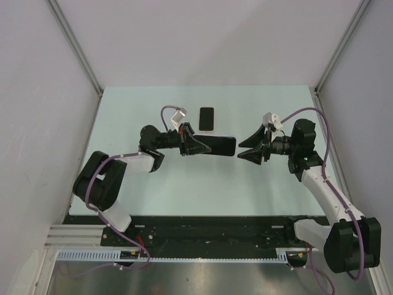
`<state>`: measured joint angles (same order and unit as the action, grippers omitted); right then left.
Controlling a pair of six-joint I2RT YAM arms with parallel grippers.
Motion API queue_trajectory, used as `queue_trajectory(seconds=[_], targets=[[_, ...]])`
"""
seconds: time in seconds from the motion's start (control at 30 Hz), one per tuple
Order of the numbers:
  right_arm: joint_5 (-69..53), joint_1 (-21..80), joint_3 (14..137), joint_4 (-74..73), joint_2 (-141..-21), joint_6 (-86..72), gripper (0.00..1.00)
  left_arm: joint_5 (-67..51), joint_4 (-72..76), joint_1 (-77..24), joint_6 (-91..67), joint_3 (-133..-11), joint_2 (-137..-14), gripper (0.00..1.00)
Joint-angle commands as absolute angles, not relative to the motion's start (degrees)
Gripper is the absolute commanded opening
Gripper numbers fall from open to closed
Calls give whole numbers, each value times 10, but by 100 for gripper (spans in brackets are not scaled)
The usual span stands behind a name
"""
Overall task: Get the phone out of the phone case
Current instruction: Remove the phone case from the phone.
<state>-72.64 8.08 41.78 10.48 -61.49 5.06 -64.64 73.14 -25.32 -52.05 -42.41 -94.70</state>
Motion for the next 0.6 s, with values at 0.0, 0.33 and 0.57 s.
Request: queue_trajectory(seconds=[0.0,0.33,0.57], targets=[[-722,90,427,77,-627,105,53,-632,956,-250,-530,-438,-915,0],[-699,110,427,71,-649,120,53,-635,956,-251,-534,-439,-914,0],[-677,112,427,72,-650,124,53,-636,956,-251,-537,-439,-912,0]])
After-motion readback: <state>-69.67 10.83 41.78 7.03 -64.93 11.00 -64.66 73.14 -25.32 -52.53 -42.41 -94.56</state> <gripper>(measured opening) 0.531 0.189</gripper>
